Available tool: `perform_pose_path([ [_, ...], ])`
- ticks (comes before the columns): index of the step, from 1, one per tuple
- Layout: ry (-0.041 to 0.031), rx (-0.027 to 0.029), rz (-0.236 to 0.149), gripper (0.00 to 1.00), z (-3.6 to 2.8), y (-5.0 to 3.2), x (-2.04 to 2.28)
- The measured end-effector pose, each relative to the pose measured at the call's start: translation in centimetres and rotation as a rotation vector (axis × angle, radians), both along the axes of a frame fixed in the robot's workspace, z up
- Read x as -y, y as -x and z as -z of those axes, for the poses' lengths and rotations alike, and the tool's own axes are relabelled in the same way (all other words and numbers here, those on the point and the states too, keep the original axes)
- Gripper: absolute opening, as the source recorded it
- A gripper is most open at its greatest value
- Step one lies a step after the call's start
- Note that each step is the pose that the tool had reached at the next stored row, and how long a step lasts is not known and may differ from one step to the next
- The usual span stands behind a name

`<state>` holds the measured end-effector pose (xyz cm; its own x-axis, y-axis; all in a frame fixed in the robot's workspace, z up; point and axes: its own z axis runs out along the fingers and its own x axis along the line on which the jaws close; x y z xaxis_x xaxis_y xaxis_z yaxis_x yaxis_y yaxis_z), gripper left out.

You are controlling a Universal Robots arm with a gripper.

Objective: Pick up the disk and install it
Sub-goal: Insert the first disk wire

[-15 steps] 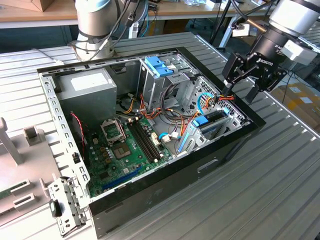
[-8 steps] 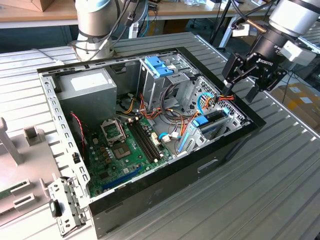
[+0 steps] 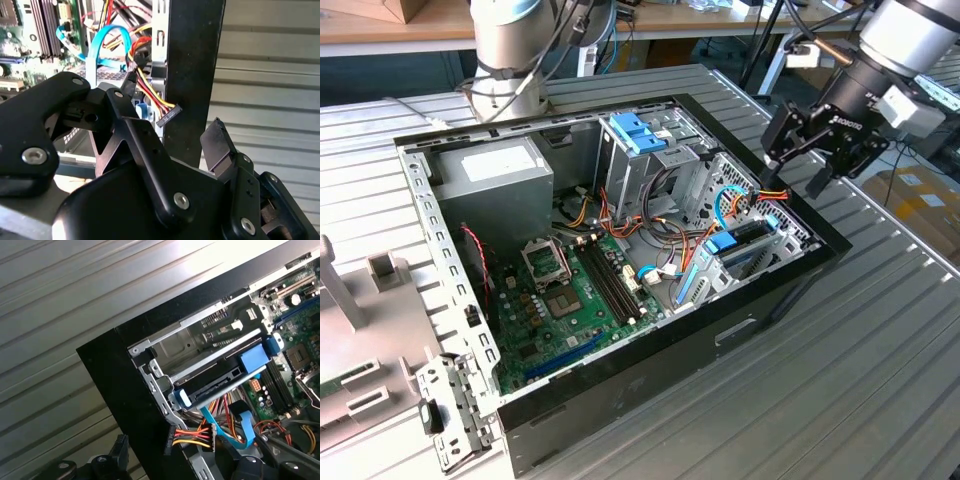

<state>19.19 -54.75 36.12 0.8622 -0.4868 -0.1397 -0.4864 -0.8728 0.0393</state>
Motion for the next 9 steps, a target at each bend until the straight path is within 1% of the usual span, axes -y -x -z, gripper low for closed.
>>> perform_pose_path([
  [1,-0.0042,0.0003,0.004,0.78,0.03,0.00,0.01],
  [2,-0.0063,0.0012,0.007,0.78,0.06,0.00,0.01],
  [3,-0.0076,0.0039,0.010,0.78,0.08,0.00,0.00],
  [6,-0.0080,0.0143,0.014,0.78,0.15,-0.01,0.01],
  [7,-0.0082,0.0156,0.014,0.78,0.16,0.00,0.01],
  [8,-0.0082,0.0289,0.015,0.78,0.17,0.02,0.01],
  [9,-0.0082,0.0450,0.014,0.78,0.18,0.00,0.01],
])
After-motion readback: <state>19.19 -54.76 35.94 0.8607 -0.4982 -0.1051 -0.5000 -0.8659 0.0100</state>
